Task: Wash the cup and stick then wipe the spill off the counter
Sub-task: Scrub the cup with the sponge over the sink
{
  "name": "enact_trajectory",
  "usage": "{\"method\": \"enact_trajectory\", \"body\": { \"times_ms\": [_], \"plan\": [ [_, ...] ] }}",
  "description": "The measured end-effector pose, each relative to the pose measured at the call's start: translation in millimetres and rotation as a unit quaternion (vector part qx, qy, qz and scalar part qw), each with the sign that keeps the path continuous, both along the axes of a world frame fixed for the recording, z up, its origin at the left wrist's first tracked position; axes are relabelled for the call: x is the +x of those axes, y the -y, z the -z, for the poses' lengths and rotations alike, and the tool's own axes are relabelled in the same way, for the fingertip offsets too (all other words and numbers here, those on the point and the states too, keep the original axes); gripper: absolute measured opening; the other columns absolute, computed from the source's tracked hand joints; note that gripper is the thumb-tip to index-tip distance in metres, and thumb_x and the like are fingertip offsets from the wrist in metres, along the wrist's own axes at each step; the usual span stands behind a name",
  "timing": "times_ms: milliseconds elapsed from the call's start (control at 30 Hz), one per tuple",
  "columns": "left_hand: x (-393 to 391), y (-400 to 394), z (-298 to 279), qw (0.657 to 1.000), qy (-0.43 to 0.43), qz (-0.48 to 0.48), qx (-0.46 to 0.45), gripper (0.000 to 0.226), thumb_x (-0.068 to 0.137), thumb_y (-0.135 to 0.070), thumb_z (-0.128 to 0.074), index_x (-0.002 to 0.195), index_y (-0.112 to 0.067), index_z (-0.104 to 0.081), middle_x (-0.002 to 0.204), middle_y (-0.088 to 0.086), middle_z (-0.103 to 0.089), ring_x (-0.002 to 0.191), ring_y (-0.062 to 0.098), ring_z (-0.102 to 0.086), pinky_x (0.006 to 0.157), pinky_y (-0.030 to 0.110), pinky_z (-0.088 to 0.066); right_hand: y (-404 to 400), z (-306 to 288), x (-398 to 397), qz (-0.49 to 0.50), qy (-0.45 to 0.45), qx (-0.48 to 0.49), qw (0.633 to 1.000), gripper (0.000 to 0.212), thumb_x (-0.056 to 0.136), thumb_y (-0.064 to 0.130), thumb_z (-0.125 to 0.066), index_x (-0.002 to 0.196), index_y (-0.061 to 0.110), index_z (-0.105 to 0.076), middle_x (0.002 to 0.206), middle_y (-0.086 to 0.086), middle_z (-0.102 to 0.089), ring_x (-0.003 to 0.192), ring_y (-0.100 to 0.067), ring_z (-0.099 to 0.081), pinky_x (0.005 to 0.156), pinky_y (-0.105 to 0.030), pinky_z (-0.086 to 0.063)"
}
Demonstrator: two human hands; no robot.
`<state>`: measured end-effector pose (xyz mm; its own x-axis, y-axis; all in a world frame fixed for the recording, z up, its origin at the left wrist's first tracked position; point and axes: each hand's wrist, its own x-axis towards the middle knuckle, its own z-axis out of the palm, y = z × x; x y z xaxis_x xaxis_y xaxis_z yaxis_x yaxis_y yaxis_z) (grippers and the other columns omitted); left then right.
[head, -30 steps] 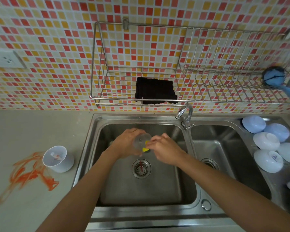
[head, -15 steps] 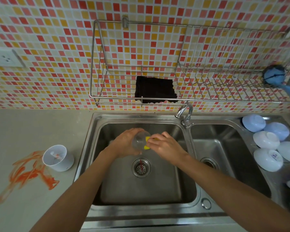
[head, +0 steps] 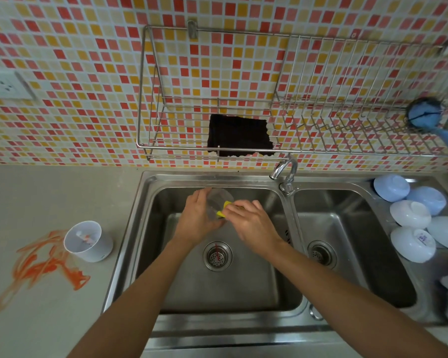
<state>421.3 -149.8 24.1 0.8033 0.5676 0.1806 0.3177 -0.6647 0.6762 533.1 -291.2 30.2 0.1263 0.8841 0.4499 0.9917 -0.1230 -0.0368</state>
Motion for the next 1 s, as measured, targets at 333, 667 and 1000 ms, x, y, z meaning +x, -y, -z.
{"method": "enact_trajectory", "body": {
  "times_ms": [333,667,1000],
  "plan": [
    [2.4,-18.0,-17.5,0.989,-0.013,0.111,0.095,0.079,0.062,-0.024,-0.085,0.131,-0.018,-0.046,0.128,-0.001,-0.053,0.118,0.021,-0.047,0.097,0.035,-0.045,-7.5,-30.3,24.2,-0.031,0.145,-0.107,0.983,0.031,0.081,0.005,-0.053,0.105,0.011,-0.071,0.113,-0.001,-0.07,0.111,-0.021,-0.061,0.081,-0.037,-0.048],
    [-0.4,-22.7,-14.8,0.985,-0.041,0.143,0.091,0.076,0.062,-0.024,-0.083,0.13,-0.014,-0.05,0.126,0.004,-0.056,0.115,0.025,-0.048,0.096,0.034,-0.043,0.1,-27.7,7.3,-0.012,-0.174,-0.171,0.97,0.039,0.087,0.001,-0.062,0.121,0.019,-0.068,0.121,-0.002,-0.067,0.116,-0.021,-0.057,0.091,-0.03,-0.038],
    [-1.3,-29.5,-17.0,0.986,-0.038,0.14,0.086,0.078,0.059,-0.026,-0.086,0.128,-0.019,-0.049,0.126,-0.002,-0.055,0.115,0.019,-0.049,0.096,0.036,-0.046,4.8,-15.4,10.2,-0.053,-0.097,-0.1,0.989,0.048,0.065,-0.008,-0.075,0.107,0.016,-0.073,0.107,0.005,-0.073,0.099,-0.025,-0.064,0.072,-0.043,-0.052]
  ]
}}
